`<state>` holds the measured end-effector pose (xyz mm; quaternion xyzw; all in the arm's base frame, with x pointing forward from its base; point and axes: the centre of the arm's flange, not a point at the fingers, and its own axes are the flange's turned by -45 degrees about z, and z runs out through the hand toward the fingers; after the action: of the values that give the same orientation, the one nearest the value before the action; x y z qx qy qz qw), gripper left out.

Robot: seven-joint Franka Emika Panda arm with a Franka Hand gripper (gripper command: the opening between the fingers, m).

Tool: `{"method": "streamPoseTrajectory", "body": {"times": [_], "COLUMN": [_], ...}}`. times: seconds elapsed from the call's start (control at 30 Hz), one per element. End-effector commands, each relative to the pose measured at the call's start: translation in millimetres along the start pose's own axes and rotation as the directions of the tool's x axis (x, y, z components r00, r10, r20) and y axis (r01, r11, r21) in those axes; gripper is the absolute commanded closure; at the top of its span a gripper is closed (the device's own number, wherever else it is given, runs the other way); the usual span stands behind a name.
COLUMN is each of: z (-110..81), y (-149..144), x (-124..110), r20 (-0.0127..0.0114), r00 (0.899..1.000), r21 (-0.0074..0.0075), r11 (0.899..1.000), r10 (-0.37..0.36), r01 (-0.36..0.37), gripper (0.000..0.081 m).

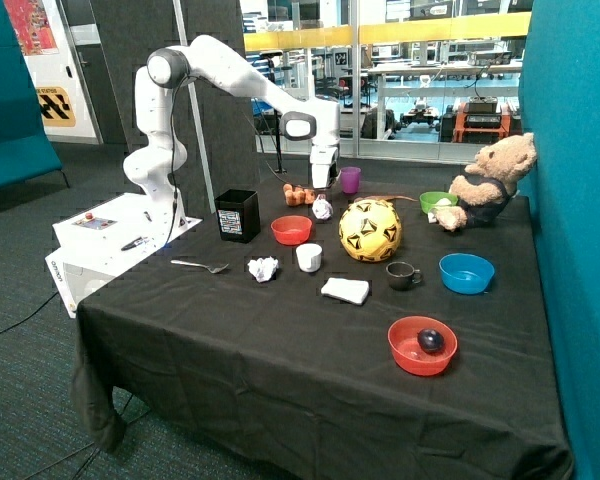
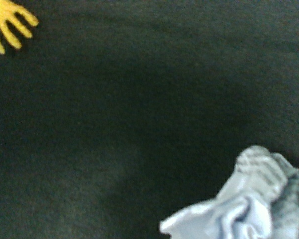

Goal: Throw away the rubbish paper

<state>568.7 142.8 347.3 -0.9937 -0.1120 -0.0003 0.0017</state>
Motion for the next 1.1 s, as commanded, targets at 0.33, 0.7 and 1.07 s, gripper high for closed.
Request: {"method": "streamPoseTrajectory", "body": {"times": [0.33, 0.7, 1.07], "z": [21.0, 24.0, 27.7], "y": [-8.9, 2.2, 12.3], "x": [-3.3, -16.2, -17.7], "r20": [0.0009, 0.0009, 0.0008], "r00": [1.000, 1.000, 1.000], "r21": [-0.0032, -0.0032, -0.0032], "r11": [1.000, 1.000, 1.000], "r10": [-0.019, 0.002, 0.015], "r01": [0.019, -0.002, -0.015], "gripper": [0.0061, 0.0071, 0.0082]}}
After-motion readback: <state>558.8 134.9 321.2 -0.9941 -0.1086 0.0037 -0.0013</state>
